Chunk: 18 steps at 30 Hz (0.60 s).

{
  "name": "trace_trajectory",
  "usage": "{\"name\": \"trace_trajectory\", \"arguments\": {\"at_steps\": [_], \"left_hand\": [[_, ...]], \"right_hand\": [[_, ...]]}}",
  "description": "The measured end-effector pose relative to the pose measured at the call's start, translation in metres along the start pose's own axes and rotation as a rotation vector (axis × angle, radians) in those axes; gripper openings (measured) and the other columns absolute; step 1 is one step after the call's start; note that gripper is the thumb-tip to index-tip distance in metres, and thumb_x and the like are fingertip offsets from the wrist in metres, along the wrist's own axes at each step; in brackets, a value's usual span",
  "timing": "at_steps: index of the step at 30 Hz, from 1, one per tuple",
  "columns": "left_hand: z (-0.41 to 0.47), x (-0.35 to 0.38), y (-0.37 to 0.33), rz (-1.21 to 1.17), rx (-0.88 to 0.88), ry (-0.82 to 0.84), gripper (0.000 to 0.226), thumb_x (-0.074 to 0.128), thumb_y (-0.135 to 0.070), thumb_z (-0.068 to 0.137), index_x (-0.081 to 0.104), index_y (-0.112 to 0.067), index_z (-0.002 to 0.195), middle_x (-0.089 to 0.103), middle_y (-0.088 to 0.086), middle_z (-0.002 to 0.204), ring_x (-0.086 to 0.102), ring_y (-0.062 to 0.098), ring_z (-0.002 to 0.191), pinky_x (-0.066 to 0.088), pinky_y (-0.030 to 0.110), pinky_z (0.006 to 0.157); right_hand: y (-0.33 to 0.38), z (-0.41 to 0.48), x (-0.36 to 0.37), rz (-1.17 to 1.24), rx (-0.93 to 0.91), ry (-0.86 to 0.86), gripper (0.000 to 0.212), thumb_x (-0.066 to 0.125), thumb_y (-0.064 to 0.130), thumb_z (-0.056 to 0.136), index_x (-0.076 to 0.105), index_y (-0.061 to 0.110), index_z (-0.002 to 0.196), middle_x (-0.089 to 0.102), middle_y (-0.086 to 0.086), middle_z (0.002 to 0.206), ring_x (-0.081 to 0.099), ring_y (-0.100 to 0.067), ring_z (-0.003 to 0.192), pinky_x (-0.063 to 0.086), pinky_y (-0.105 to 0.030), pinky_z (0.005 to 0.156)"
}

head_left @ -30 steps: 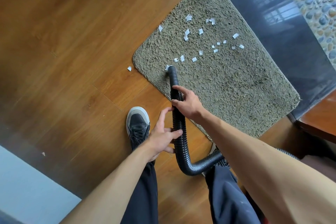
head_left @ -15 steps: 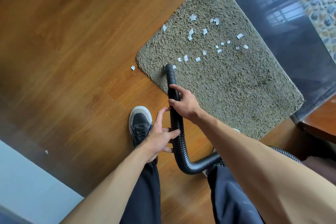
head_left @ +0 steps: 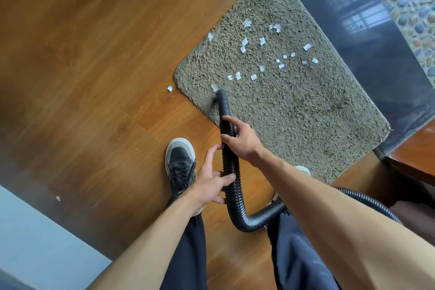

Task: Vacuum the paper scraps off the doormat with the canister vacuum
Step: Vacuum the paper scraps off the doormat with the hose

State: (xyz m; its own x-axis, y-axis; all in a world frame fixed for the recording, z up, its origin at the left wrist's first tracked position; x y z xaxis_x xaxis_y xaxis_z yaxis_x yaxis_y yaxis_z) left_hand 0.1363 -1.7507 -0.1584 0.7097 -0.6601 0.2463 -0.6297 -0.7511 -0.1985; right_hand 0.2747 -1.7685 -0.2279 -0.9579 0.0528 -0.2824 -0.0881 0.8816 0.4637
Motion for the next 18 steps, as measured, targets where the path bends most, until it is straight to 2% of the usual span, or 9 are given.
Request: {"name": "trace_trajectory", "arguments": {"at_steps": [7,15,18], "left_hand": [[0.003,-0.006,0.0,-0.02,0.01,-0.017,0.069,0.064,-0.008,0.095,0.032,-0.058,0.132,0.073,0.014,0.102,0.07,0.026,0.096,0.059,0.056,0.077],[0.002,-0.013,0.004,-0.068,0.009,-0.026,0.071,0.064,-0.007,0.095,0.032,-0.058,0.132,0.071,0.015,0.103,0.069,0.023,0.09,0.06,0.049,0.07],[0.002,-0.014,0.005,-0.084,0.014,-0.044,0.071,0.064,-0.006,0.094,0.033,-0.059,0.132,0.07,0.017,0.106,0.068,0.026,0.092,0.06,0.053,0.073]], "right_hand": [[0.01,0.006,0.001,-0.026,-0.029,0.026,0.059,0.063,0.019,0.084,0.05,0.027,0.141,0.067,-0.009,0.113,0.067,-0.025,0.098,0.056,-0.043,0.09],[0.014,0.007,0.012,-0.068,-0.053,0.007,0.06,0.063,0.021,0.082,0.05,0.027,0.141,0.068,-0.009,0.114,0.067,-0.026,0.098,0.056,-0.045,0.089],[0.018,0.009,0.013,-0.102,-0.07,0.011,0.06,0.063,0.021,0.082,0.051,0.028,0.14,0.068,-0.007,0.115,0.066,-0.024,0.098,0.055,-0.041,0.091]]}}
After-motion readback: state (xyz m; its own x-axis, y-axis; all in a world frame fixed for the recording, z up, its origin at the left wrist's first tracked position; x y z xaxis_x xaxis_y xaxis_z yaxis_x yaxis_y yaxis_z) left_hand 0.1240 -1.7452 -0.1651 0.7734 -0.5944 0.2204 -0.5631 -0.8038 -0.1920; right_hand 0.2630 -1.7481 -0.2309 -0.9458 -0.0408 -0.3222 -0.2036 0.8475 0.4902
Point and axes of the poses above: each hand's wrist, its own z-axis towards the middle knuckle, its own x-axis out of the palm, y = z × x, the point moved 2 cm from there along z, towards the middle knuckle
